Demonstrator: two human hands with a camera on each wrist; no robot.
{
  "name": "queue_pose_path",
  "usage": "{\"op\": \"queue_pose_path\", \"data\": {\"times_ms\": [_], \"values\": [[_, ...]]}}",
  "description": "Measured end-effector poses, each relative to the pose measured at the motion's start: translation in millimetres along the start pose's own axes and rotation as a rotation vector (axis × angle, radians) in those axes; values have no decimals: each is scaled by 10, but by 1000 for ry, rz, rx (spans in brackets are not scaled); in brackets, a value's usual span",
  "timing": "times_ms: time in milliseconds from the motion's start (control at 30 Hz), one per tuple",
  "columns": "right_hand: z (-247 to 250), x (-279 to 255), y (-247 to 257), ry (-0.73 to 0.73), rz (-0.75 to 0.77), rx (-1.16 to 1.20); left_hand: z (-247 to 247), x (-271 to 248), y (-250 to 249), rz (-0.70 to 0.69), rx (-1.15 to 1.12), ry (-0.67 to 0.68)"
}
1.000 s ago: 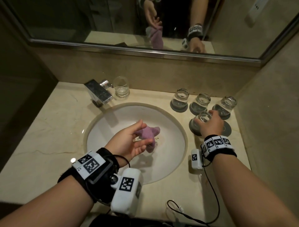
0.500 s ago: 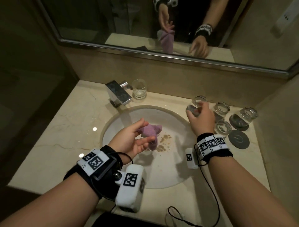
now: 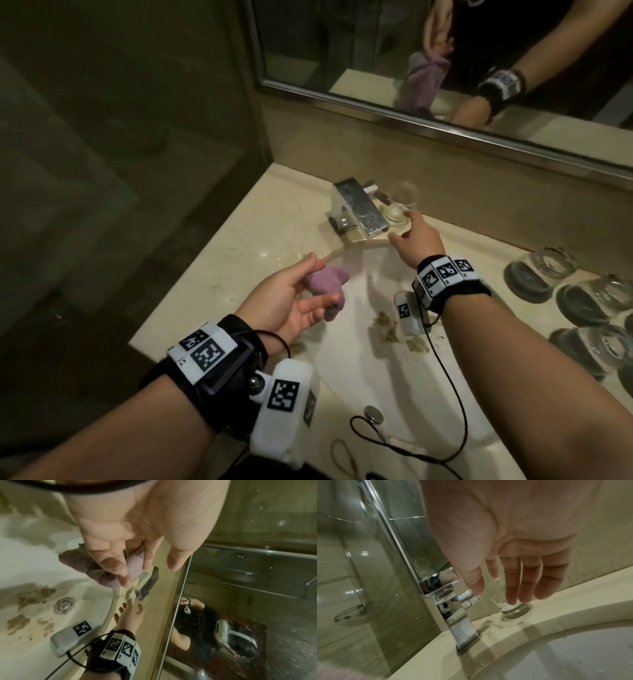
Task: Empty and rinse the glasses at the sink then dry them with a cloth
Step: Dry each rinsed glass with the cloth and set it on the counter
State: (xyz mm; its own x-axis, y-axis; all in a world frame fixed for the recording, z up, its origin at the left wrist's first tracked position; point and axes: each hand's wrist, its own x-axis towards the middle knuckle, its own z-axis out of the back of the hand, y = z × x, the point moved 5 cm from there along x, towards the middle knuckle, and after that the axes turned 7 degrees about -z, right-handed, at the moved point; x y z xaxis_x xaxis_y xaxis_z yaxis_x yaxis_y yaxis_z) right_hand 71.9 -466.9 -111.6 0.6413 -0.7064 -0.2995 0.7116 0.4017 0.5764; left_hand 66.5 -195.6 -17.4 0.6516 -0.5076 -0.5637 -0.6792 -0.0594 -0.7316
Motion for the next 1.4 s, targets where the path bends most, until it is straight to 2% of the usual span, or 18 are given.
{"op": "queue_pose_path", "data": {"times_ms": [300, 433, 567, 633, 700, 767, 867, 967, 1067, 1133, 1300, 1400], "values": [[-85, 551, 216, -35, -46, -211, 476, -6, -169, -34, -40, -92], [-48, 550, 175, -132, -55, -138, 575, -7, -210, -39, -42, -93], [15, 163, -125, -258, -120, 174, 596, 27, -207, -31, -57, -37], [14, -114, -320, -230, -194, 519, 567, 35, -200, -27, -60, -27], [-31, -425, -448, -122, -263, 964, 508, 39, -188, -32, -56, -29], [-63, -717, -491, 3, -300, 1310, 397, 37, -181, -36, -32, -8], [-67, -1128, -441, 208, -299, 1728, 182, 30, -159, -38, 13, 31], [-31, -1466, -319, 365, -255, 2044, -41, 12, -136, -42, 33, 43], [20, -1673, -234, 468, -140, 2229, -263, -13, -87, -64, 115, 58], [64, -1754, -242, 485, -89, 2262, -414, -38, -60, -85, 170, 96], [241, -1917, -294, 416, -130, 2167, -718, -113, 3, -140, 254, 206], [405, -2043, -290, 384, -87, 1998, -806, -141, 62, -144, 268, 232]]}}
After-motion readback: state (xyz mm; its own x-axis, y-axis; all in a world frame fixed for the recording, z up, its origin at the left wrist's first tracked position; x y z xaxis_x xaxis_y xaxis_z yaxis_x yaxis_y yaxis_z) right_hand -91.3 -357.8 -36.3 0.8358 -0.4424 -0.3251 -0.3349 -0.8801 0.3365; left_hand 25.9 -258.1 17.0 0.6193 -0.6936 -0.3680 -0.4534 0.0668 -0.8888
